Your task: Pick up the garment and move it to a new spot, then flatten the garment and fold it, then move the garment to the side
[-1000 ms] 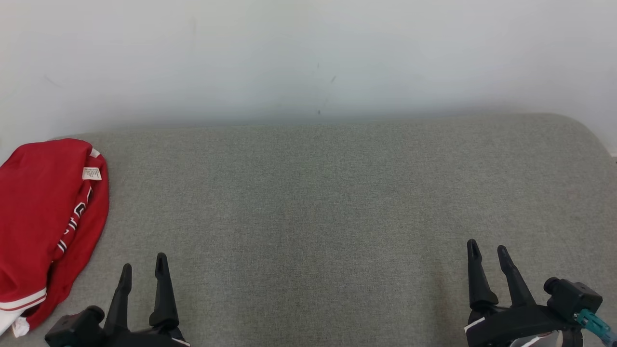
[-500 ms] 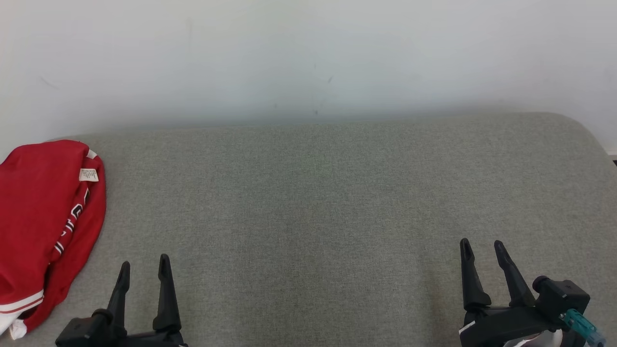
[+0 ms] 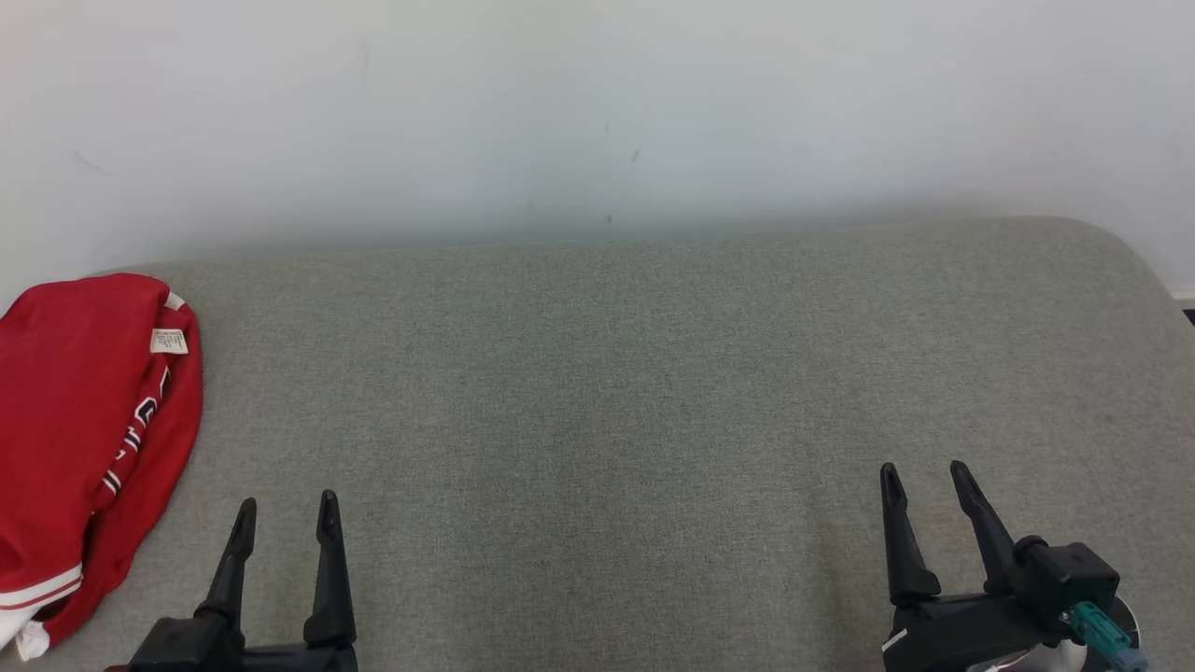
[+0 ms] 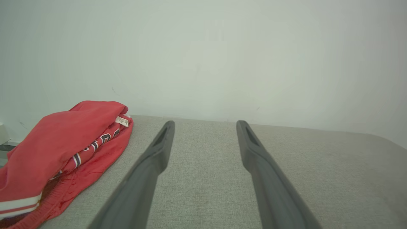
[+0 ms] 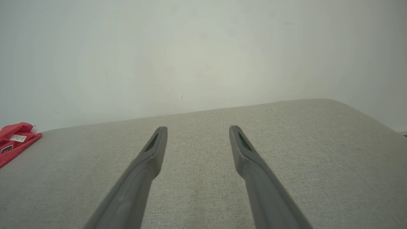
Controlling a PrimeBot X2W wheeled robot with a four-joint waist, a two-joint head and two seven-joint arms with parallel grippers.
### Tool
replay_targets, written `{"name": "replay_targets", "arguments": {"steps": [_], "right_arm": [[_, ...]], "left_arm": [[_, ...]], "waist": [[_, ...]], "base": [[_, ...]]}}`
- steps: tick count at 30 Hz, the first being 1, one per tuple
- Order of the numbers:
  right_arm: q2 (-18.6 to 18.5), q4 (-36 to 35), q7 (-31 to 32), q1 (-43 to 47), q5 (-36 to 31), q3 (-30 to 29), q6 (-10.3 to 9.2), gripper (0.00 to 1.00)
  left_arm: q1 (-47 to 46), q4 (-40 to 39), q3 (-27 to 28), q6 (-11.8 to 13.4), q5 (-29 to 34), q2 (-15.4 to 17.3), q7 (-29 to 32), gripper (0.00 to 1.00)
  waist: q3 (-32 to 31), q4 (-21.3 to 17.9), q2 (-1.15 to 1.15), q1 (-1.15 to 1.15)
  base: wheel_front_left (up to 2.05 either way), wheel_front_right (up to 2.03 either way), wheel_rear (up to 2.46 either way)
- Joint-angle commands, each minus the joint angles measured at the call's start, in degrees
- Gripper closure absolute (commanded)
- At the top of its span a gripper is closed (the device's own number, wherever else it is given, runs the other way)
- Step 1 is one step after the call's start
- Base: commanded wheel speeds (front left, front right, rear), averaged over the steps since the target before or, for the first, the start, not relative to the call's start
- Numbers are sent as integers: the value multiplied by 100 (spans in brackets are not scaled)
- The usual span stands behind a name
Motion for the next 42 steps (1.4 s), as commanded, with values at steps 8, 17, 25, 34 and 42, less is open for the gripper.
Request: {"name": "replay_targets", "arguments": {"steps": [8,17,25,34,42], "right_arm": [[-13,-15,-130,-16,-379,35,-10,0],[-14,60,-224,36,-319,36,-11,0],[-14,159,-304,0,-213,47,-12,0],[-14,177,-299,-28,15,24,-12,0],[-14,189,-291,-27,66,47,-12,0]], "left_arm": [[83,-19,81,-193,192,-30,-129,0],[113,65,166,-426,302,-63,-223,0],[168,109,255,-512,498,-48,-305,0],[149,199,298,-555,446,-78,-293,0],[82,299,317,-587,490,-88,-293,0]], "waist": [[-13,14,0,0],[-44,19,0,0],[-70,9,0,0],[-68,9,0,0],[-52,34,0,0]], "base": [[0,0,0],[0,0,0],[0,0,0],[0,0,0],[0,0,0]]}}
